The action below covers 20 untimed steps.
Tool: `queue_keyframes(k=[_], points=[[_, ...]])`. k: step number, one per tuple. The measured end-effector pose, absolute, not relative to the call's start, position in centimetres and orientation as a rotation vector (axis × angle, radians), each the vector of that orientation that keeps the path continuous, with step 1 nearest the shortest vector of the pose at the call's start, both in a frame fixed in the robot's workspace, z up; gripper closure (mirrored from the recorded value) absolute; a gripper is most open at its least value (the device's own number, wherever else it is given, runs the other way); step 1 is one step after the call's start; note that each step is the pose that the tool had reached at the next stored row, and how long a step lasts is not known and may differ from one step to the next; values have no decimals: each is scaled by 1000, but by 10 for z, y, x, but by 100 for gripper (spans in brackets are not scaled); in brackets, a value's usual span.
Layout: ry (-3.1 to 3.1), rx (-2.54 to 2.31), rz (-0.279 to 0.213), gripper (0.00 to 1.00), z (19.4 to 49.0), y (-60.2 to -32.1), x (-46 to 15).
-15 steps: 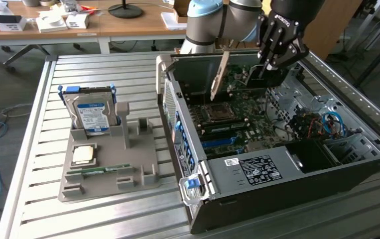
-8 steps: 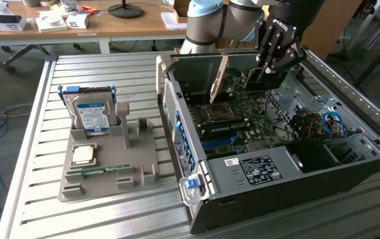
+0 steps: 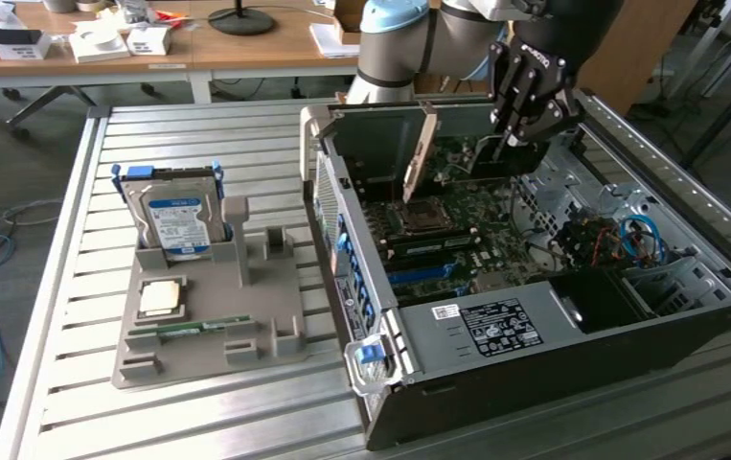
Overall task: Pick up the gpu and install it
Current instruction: 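Insert the gpu into the slot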
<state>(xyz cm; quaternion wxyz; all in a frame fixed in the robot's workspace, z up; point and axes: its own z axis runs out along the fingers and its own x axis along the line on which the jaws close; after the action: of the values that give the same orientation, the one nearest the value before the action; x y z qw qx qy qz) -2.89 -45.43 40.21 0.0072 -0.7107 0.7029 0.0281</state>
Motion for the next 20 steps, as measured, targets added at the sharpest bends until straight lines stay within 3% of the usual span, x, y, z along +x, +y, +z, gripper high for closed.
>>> queue_keyframes(k=[20], points=[[2180, -2215, 76, 74, 390, -456, -31]])
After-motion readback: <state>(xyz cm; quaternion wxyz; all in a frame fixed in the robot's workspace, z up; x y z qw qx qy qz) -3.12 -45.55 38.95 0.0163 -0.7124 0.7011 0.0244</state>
